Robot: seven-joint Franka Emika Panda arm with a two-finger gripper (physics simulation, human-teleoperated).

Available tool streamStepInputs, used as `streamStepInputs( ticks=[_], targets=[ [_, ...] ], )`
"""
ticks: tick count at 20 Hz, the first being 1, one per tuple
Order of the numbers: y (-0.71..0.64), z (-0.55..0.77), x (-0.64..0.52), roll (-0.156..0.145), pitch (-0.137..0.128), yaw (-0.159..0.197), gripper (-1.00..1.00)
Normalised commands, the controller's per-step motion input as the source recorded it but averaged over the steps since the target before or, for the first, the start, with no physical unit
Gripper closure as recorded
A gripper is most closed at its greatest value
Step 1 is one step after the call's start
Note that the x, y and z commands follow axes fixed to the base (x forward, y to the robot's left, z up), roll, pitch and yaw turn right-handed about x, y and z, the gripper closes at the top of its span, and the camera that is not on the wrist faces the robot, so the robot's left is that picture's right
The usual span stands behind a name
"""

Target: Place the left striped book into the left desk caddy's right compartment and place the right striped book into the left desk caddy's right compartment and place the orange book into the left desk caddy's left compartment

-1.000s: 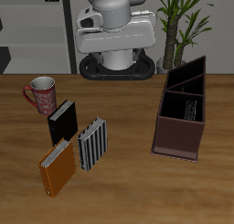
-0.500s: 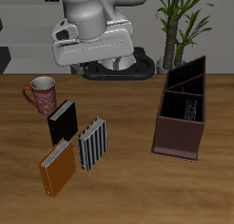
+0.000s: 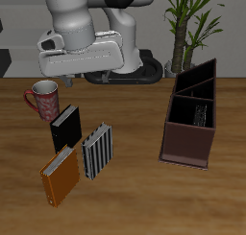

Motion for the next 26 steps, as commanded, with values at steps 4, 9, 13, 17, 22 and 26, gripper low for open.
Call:
streamStepInputs(
  ticks=[4, 9, 13, 17, 22, 26],
  targets=[
    [-0.16, -0.27, 0.10, -0.125, -0.011, -0.002, -1.00],
    [-0.12, -0.26, 0.08, -0.210, 0.047, 0.003, -1.00],
    [0.18, -0.28, 0.10, -0.115, 0.093, -0.048, -1.00],
    [0.27, -0.05, 0.08, 0.025, 0.013, -0.030, -1.00],
    [0.02, -0.02, 0.00, -0.014, -0.007, -0.038, -1.00],
    [-0.10, -0.19, 0.09, -0.004, 0.026, -0.090, -1.00]
  ],
)
